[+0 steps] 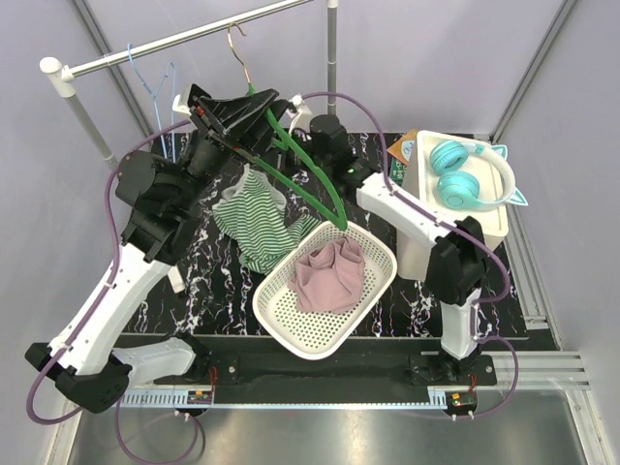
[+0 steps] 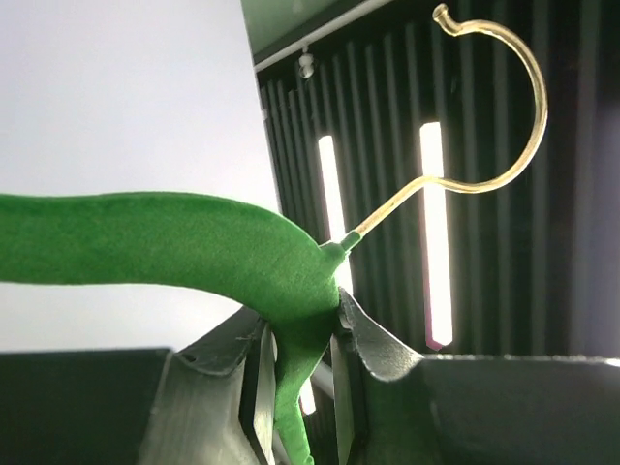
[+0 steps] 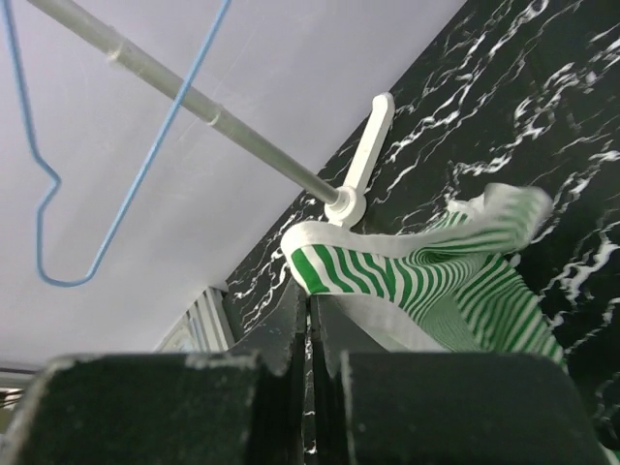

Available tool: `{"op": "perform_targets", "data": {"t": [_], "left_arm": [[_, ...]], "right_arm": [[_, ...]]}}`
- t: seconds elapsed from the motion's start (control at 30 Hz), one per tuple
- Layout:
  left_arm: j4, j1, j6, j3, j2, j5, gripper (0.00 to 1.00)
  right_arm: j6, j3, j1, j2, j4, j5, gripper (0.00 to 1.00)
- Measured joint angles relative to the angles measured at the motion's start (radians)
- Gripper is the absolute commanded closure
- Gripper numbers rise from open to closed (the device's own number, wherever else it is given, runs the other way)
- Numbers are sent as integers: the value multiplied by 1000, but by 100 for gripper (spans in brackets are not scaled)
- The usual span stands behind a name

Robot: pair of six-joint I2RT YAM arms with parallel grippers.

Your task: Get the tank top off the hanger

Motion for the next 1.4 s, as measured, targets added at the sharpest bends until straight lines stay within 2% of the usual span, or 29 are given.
{"op": "perform_targets", "data": {"t": [0.13, 0.27, 0.43, 0.63, 0.8, 0.9, 1.13, 1.4], "left_arm": [[-13, 53, 81, -12, -19, 83, 100], [-89, 130, 183, -12, -65, 150, 100], [-135, 178, 286, 12, -100, 206, 100], [-200, 193, 423, 104, -85, 255, 100], [-215, 217, 475, 122, -88, 275, 100], [-217, 227, 490, 122, -86, 283, 100], [-220, 242, 496, 127, -68, 304, 100], [-222, 254, 496, 128, -56, 319, 100]], "right_arm": [[-52, 52, -25, -72, -124, 26, 100], [-95, 187, -35, -169, -235, 35, 100], [-119, 425, -35, -283, -350, 32, 100], [-126, 784, -35, -309, -477, 23, 100], [-95, 922, -35, -310, -508, 2, 100], [-69, 899, -35, -328, -509, -18, 100], [-65, 667, -35, -386, -541, -19, 100], [-64, 550, -35, -402, -553, -19, 100]]}}
